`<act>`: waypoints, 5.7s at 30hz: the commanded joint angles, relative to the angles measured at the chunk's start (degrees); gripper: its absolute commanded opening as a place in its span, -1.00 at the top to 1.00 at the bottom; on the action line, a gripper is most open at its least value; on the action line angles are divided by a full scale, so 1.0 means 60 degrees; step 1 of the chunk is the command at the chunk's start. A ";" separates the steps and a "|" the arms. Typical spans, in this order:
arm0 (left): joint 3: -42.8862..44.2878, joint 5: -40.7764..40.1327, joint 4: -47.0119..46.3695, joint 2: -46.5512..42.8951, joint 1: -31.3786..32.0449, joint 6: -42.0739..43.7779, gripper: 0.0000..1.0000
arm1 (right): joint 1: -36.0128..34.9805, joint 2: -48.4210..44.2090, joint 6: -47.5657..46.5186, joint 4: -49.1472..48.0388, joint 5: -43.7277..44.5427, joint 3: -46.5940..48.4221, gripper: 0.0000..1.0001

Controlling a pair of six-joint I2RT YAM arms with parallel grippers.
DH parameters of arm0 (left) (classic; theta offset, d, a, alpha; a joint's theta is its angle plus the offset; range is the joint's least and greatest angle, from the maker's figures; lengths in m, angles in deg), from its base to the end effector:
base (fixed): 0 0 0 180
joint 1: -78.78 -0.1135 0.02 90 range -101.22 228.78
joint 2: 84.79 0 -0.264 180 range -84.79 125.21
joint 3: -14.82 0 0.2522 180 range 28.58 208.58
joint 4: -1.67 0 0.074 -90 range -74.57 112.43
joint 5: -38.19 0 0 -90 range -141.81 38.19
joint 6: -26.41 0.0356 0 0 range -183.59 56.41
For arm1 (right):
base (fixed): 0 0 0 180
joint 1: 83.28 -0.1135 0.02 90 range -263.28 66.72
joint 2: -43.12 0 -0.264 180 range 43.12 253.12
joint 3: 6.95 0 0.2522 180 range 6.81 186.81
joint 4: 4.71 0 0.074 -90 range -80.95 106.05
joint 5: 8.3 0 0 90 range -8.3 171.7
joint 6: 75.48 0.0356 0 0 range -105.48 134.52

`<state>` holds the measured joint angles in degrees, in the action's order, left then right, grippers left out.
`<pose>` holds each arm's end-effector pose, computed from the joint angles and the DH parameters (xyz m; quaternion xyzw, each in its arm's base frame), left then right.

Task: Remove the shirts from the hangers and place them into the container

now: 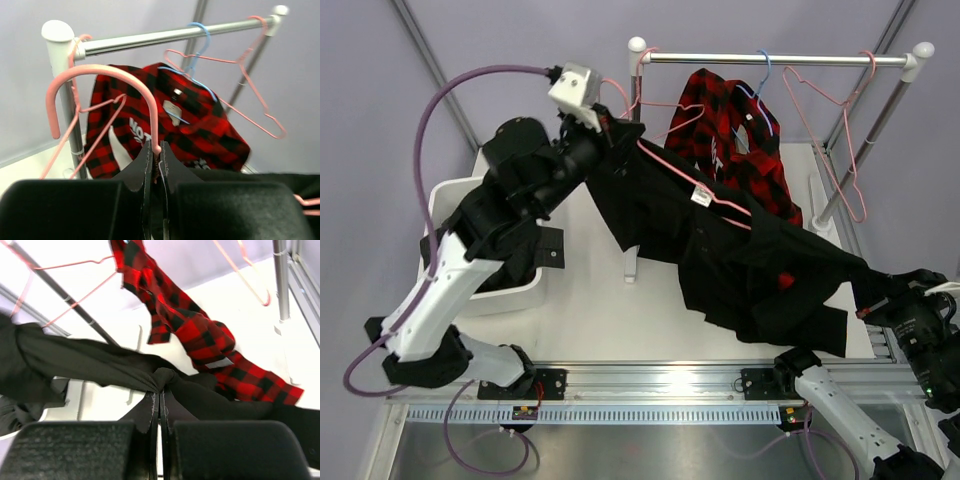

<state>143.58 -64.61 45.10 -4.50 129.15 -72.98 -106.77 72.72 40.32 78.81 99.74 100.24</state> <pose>0.1662 -0.1883 0.5721 0.1579 0.6574 -0.2999 0.6730 -0.0397 -0.0293 0.4791 0.1197 0.7313 0.1699 0.6496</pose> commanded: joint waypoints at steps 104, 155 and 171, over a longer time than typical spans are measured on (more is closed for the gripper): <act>-0.9835 -0.0255 0.0227 0.1339 0.0819 -0.4280 -0.93 | -0.2722 0.5524 -0.1385 0.0738 0.0333 0.3662 1.00; -0.1311 -0.5468 0.4063 -0.3127 0.0614 -0.0106 1.00 | -0.2707 0.5613 -0.2117 -0.0625 0.0744 0.2959 -0.99; -0.0081 -0.6757 0.3321 -0.4754 0.0599 0.1117 1.00 | -0.2707 0.5276 -0.2367 -0.1343 -0.0092 0.1993 -0.99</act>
<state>138.94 -99.82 73.71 -32.76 133.00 -73.96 -122.72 104.98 27.30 73.35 100.90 112.63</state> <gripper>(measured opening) 0.032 0.993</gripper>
